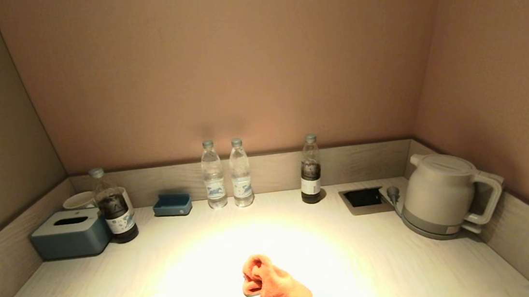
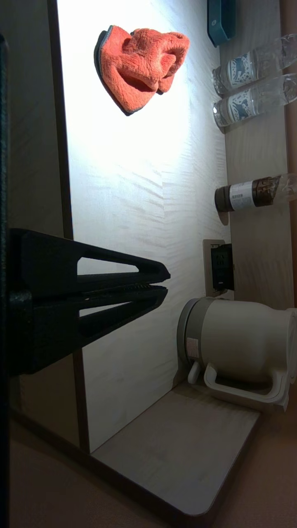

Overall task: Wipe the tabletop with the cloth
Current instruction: Pick up the tablecloth

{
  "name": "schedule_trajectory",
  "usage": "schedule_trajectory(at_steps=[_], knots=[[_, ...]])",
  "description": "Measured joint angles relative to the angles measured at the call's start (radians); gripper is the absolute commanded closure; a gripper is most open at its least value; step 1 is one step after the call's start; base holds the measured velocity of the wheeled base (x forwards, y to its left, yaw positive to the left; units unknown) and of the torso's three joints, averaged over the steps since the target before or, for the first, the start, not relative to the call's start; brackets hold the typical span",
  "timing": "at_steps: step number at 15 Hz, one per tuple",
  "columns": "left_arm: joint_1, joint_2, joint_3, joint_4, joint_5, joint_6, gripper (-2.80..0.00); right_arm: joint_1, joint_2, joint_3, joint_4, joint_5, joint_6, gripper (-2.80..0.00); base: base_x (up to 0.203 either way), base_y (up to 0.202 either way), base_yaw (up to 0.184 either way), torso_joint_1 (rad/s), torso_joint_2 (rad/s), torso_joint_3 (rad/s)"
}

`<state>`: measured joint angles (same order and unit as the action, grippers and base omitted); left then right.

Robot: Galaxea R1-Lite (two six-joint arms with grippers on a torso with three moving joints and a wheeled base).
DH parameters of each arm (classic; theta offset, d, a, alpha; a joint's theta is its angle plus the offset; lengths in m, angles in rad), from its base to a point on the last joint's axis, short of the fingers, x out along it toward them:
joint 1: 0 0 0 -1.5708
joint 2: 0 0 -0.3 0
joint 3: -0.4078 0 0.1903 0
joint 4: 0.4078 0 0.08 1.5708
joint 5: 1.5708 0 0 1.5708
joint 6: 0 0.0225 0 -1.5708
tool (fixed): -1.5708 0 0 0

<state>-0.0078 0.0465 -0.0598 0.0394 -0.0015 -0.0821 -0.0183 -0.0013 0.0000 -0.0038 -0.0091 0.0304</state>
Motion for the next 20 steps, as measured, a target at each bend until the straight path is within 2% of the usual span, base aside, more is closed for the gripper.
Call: schedule_trajectory(at_steps=[3,6,9,11,15,17,20], knots=[[-0.003,0.156,-0.161,0.019,-0.018,-0.108,0.00,0.000,0.000,0.000,0.000,0.000,0.000,0.00,0.000,0.000,0.000,0.000,0.00,0.000],[-0.006,0.490,-0.345,0.027,-0.069,-0.199,0.00,0.000,0.000,0.000,0.000,0.000,0.000,0.00,0.000,0.000,0.000,0.000,0.00,0.000],[-0.010,0.890,-0.547,0.038,-0.188,-0.280,0.00,0.000,0.000,0.000,0.000,0.001,0.000,0.00,0.000,0.000,0.000,0.000,0.00,0.000],[-0.032,1.144,-0.690,0.045,-0.301,-0.336,0.00,0.000,0.000,0.000,0.000,0.000,0.000,0.00,0.000,0.000,0.000,0.000,0.00,0.000],[-0.139,1.542,-0.951,0.051,-0.493,-0.455,0.00,0.000,0.000,0.000,0.000,0.000,0.000,0.00,0.000,0.000,0.000,0.000,0.00,0.000],[-0.203,1.666,-1.032,0.052,-0.527,-0.491,0.00,0.000,0.000,0.000,0.000,0.000,0.000,0.00,0.000,0.000,0.000,0.000,0.00,0.000],[-0.243,1.756,-1.070,0.053,-0.530,-0.508,0.00,0.000,0.000,0.000,0.000,0.000,0.000,0.00,0.000,0.000,0.000,0.000,0.00,0.000]])
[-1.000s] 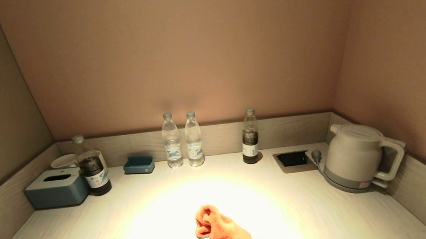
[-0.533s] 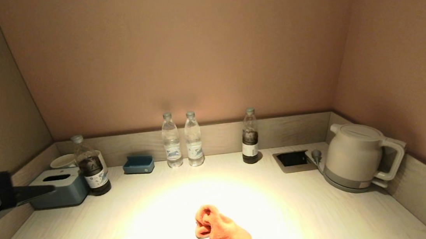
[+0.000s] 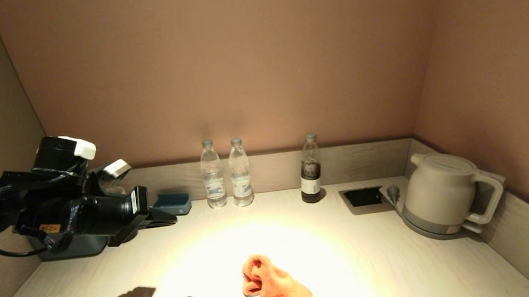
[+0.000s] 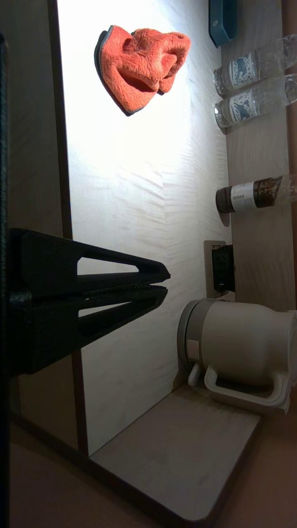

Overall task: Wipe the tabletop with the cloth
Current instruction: Pick up the tablecloth

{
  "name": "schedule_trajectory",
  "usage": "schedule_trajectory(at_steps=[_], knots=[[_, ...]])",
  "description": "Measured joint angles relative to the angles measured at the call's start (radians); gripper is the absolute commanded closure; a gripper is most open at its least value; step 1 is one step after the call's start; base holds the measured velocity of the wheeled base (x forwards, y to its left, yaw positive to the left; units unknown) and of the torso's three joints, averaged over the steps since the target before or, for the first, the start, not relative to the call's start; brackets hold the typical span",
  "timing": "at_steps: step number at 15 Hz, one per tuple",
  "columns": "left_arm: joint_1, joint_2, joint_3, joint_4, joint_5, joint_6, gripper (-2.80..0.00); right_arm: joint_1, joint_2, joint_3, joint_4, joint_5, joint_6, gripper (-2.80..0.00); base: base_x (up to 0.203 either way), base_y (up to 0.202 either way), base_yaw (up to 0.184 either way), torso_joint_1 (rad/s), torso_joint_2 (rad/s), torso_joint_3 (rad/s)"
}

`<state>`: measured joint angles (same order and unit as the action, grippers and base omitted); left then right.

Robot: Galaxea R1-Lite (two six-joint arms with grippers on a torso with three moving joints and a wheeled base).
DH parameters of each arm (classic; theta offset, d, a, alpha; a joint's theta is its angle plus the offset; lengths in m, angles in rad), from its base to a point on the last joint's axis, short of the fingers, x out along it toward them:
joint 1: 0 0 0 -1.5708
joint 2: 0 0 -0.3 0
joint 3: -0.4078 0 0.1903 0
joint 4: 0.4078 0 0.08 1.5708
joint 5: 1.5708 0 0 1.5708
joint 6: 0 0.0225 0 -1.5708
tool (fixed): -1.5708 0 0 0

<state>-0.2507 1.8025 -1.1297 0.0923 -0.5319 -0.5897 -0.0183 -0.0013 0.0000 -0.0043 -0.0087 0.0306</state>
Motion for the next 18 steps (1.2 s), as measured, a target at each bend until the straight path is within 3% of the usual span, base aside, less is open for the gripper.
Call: schedule_trajectory(at_steps=[3,5,11,18], knots=[[-0.013,0.035,-0.020,0.000,0.002,-0.027,0.00,0.000,0.000,0.000,0.000,0.000,0.000,0.00,0.000,0.000,0.000,0.000,0.00,0.000],[-0.027,0.046,-0.053,0.001,0.010,-0.090,0.00,0.000,0.000,0.000,0.000,0.000,0.000,0.00,0.000,0.000,0.000,0.000,0.00,0.000],[-0.094,0.050,-0.113,0.060,0.025,-0.203,0.00,0.000,0.000,0.000,0.000,0.000,0.000,0.00,0.000,0.000,0.000,0.000,0.00,0.000],[-0.124,0.053,-0.133,0.064,0.055,-0.214,0.00,0.000,0.000,0.000,0.000,0.000,0.000,0.00,0.000,0.000,0.000,0.000,0.00,0.000]])
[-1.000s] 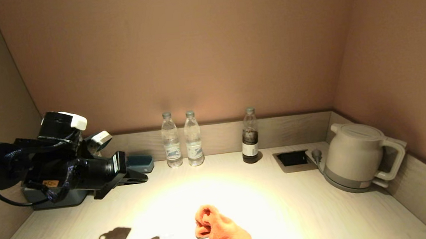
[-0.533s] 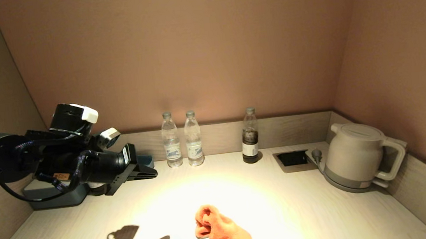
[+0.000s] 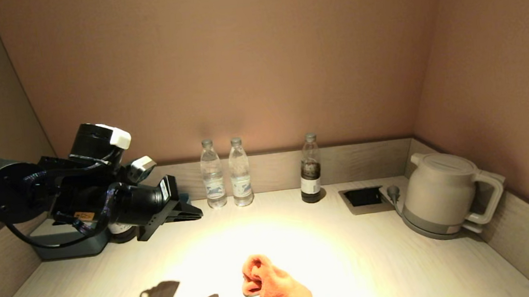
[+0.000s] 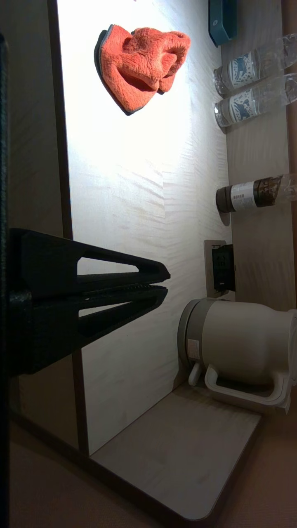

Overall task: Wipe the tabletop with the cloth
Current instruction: Pick up the tablecloth

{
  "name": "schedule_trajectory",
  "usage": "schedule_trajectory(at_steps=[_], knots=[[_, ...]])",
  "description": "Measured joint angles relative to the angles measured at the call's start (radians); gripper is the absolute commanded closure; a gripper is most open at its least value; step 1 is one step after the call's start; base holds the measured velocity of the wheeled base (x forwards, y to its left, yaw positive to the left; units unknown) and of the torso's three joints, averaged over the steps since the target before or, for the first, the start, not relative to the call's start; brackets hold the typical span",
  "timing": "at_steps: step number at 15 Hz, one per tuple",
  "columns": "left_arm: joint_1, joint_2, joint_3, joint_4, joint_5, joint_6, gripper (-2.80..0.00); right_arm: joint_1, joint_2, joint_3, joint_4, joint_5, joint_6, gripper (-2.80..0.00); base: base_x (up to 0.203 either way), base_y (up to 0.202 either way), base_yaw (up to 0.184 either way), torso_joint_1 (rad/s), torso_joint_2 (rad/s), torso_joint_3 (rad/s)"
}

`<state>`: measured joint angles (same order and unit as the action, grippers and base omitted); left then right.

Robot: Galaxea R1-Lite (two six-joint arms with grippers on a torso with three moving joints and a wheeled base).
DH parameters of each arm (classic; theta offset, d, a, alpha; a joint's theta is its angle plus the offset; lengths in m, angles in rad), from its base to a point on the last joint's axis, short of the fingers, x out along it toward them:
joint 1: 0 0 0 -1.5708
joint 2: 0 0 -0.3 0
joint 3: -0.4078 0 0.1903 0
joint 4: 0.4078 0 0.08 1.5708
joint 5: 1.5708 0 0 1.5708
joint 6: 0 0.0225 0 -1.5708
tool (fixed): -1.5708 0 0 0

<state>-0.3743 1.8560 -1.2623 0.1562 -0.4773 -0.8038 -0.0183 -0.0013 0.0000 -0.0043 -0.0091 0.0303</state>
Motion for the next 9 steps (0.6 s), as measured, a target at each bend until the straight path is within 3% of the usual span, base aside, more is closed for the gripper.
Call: schedule_trajectory(at_steps=[6,7,9], knots=[[-0.020,0.009,0.006,0.000,0.002,0.001,0.00,0.000,0.000,0.000,0.000,0.000,0.000,0.00,0.000,0.000,0.000,0.000,0.00,0.000],[-0.035,0.017,0.006,0.000,0.002,0.002,-2.80,0.000,0.000,0.000,0.000,0.000,0.000,0.00,0.000,0.000,0.000,0.000,0.00,0.000],[-0.082,0.048,-0.001,0.000,0.022,0.002,-2.80,0.000,0.000,0.000,0.000,0.000,0.000,0.00,0.000,0.000,0.000,0.000,0.00,0.000]])
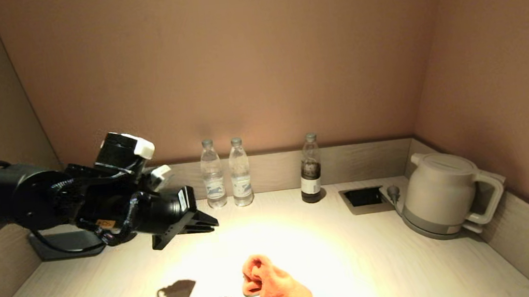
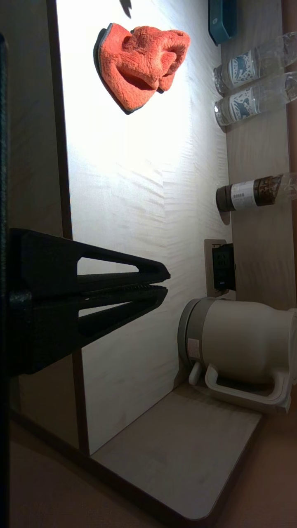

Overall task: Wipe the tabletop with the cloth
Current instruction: Pick up the tablecloth

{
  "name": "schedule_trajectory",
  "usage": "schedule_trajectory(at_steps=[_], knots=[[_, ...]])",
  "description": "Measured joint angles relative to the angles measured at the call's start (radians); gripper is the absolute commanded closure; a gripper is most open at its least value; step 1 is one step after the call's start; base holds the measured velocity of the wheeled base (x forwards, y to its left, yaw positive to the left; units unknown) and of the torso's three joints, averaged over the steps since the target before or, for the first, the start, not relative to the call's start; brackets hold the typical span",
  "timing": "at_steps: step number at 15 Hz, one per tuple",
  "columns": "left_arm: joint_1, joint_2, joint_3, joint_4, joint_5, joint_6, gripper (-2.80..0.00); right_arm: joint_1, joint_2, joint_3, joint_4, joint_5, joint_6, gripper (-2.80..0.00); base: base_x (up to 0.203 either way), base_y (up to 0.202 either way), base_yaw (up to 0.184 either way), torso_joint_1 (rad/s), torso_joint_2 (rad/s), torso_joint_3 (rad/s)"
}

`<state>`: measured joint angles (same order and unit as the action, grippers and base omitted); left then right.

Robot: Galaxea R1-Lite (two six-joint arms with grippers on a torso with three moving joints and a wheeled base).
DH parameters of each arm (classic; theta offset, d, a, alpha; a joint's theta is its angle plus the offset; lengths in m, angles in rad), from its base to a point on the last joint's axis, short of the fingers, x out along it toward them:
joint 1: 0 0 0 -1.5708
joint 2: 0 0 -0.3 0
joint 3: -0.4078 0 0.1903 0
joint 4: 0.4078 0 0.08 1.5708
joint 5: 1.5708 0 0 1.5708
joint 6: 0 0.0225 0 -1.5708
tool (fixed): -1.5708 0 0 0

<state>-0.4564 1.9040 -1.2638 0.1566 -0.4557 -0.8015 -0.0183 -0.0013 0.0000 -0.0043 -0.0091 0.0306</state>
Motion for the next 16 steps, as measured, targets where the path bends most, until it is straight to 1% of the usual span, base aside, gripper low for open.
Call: schedule_trajectory(at_steps=[2,3,5,6,10,14,16], knots=[[-0.054,0.038,-0.009,-0.001,0.049,0.002,-2.80,0.000,0.000,0.000,0.000,0.000,0.000,0.00,0.000,0.000,0.000,0.000,0.00,0.000],[-0.065,0.051,-0.016,-0.002,0.062,0.003,-2.80,0.000,0.000,0.000,0.000,0.000,0.000,0.00,0.000,0.000,0.000,0.000,0.00,0.000],[-0.126,0.091,-0.051,0.003,0.103,0.006,-2.80,0.000,0.000,0.000,0.000,0.000,0.000,0.00,0.000,0.000,0.000,0.000,0.00,0.000],[-0.150,0.110,-0.074,0.014,0.112,0.007,-2.80,0.000,0.000,0.000,0.000,0.000,0.000,0.00,0.000,0.000,0.000,0.000,0.00,0.000],[-0.181,0.187,-0.179,0.113,0.141,0.013,-2.80,0.000,0.000,0.000,0.000,0.000,0.000,0.00,0.000,0.000,0.000,0.000,0.00,0.000],[-0.216,0.261,-0.232,0.150,0.189,0.063,-2.80,0.000,0.000,0.000,0.000,0.000,0.000,0.00,0.000,0.000,0.000,0.000,0.00,0.000],[-0.222,0.290,-0.249,0.176,0.211,0.074,-2.80,0.000,0.000,0.000,0.000,0.000,0.000,0.00,0.000,0.000,0.000,0.000,0.00,0.000]])
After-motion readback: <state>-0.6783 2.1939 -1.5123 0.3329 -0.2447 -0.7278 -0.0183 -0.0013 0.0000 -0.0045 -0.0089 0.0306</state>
